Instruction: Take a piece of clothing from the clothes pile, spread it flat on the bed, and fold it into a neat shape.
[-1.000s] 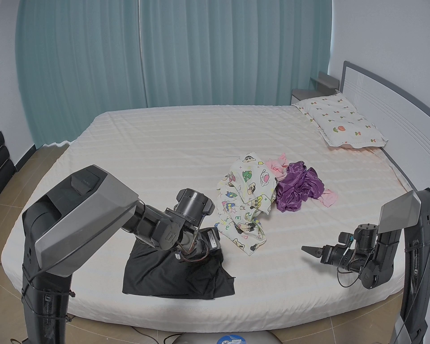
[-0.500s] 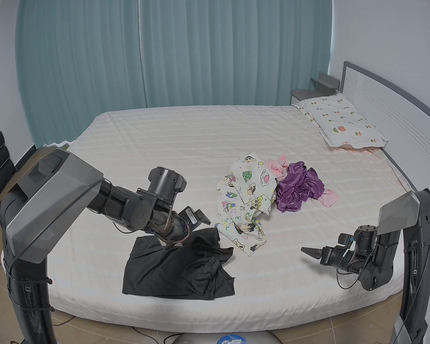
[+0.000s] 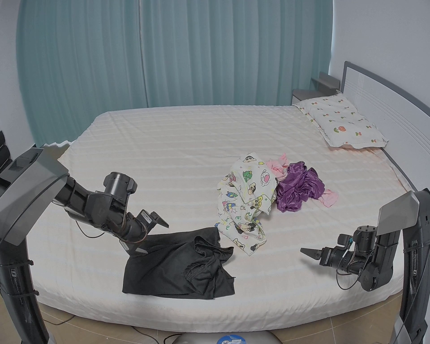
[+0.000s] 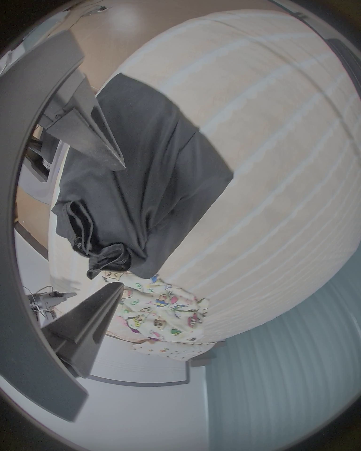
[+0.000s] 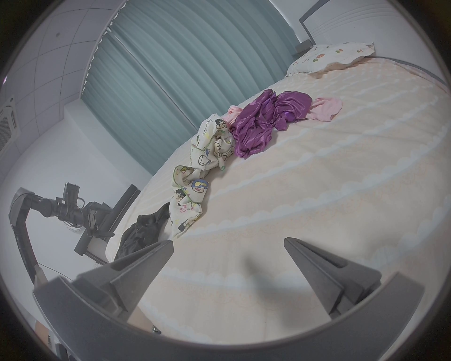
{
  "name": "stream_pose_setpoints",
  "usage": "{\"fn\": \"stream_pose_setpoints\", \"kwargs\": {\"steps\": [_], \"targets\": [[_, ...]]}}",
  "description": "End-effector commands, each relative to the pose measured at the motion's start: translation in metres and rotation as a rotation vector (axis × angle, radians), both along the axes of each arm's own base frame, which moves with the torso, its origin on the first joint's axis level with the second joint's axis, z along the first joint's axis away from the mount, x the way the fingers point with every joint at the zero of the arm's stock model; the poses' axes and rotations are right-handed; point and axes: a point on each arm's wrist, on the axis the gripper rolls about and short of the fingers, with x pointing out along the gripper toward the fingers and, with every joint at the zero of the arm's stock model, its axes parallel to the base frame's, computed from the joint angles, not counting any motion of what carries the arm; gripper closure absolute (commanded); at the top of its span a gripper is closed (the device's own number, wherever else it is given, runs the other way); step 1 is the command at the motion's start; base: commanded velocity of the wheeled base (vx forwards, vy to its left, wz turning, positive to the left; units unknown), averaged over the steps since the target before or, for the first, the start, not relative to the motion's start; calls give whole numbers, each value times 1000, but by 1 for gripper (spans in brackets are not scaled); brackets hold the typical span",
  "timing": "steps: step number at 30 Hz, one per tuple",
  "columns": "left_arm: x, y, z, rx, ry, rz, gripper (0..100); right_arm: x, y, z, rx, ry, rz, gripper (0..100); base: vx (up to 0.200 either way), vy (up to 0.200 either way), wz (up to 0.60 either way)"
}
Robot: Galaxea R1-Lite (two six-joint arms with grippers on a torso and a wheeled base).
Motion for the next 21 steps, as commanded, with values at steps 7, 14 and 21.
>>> {"fn": "stream_pose_setpoints", "kwargs": {"steps": [7, 14, 21], "targets": [[-10, 39, -8, -55, -74, 70, 0, 14, 49, 22, -23, -89, -74, 0, 0, 200, 0], [-8, 44, -13, -48, -66, 76, 0, 9, 85, 33, -51, -102, -80, 0, 0, 200, 0], [-6, 49, -17, -35, -69, 70, 0, 4, 122, 43, -100, -87, -73, 0, 0, 200, 0]]}}
